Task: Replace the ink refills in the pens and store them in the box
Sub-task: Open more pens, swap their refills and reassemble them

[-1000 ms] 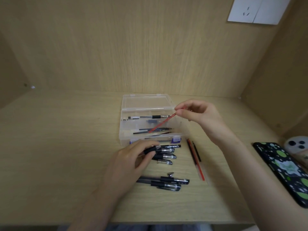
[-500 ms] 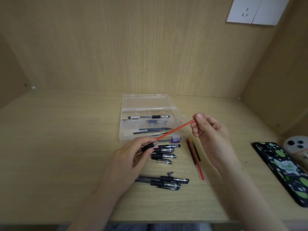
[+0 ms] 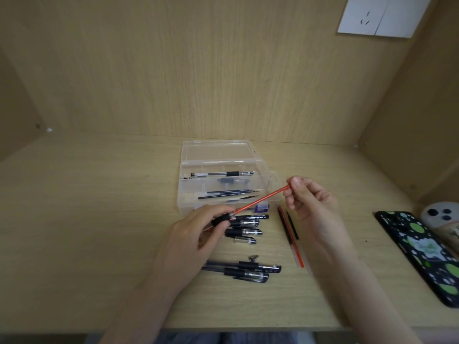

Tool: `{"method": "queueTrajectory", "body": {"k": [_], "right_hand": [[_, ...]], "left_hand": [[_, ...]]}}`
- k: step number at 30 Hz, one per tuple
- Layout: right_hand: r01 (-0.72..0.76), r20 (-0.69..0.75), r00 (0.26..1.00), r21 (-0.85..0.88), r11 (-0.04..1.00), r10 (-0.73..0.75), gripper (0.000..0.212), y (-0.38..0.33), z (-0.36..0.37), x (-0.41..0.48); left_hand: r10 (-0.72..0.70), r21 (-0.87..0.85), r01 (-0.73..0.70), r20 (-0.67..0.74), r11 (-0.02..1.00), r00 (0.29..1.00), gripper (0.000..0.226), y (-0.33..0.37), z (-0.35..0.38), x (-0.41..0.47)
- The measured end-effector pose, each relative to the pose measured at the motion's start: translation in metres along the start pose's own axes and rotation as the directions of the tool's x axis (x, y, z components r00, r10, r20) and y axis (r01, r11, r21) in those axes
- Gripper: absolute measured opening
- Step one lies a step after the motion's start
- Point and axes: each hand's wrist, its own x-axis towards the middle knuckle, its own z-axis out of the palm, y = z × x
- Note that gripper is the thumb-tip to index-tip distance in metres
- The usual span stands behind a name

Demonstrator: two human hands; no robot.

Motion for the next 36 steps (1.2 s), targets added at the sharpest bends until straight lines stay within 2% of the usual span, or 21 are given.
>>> {"method": "queueTrajectory", "body": {"k": [6,11,16,19,22,25,27,33,36], "right_hand": [[-0.007,-0.010,1.000,0.013,1.000,0.008,0.010,0.003,-0.002,-0.001],[0.035,-0.008,0.999,-0.033,0.999,-0.035,0.007,0.001,-0.001,-0.003],[0.033,0.174,0.985,-0.237,0.971,0.009,0.010,-0.002,0.008,-0.012],[0.013,0.314,0.942,-0.385,0.923,0.118,0.023,0.000,0.015,-0.018],[0.020,0.333,0.927,-0.498,0.867,0.170,0.035,0.000,0.014,-0.017],[0.112,0.337,0.929,-0.651,0.751,0.154,0.024,-0.003,0.007,-0.017],[0.187,0.395,0.897,-0.745,0.641,0.198,0.018,-0.003,0.002,-0.020],[0.283,0.470,0.828,-0.820,0.497,0.305,0.019,0.000,-0.004,-0.026],[0.237,0.478,0.799,-0.808,0.540,0.365,0.019,0.005,-0.002,-0.027]], "left_hand": [[-0.001,-0.034,0.001,0.004,0.999,1.000,0.029,-0.004,0.001,-0.001],[0.003,0.011,-0.003,0.007,1.000,1.000,0.028,-0.002,-0.001,0.000],[-0.010,0.018,0.010,0.016,1.000,1.000,0.030,-0.002,0.001,0.000],[-0.037,-0.025,0.037,-0.001,0.999,0.999,0.032,-0.004,0.002,-0.001],[-0.066,-0.067,0.065,-0.016,0.996,0.998,0.027,-0.004,0.002,-0.001],[-0.060,-0.094,0.059,-0.015,0.994,0.998,0.023,-0.002,0.002,0.000],[-0.053,-0.095,0.052,-0.015,0.994,0.998,0.024,-0.002,0.002,0.000],[-0.030,-0.064,0.029,-0.013,0.998,0.999,0.024,-0.001,0.001,0.000],[-0.012,-0.051,0.012,-0.010,0.999,1.000,0.024,-0.001,0.001,-0.001]]}}
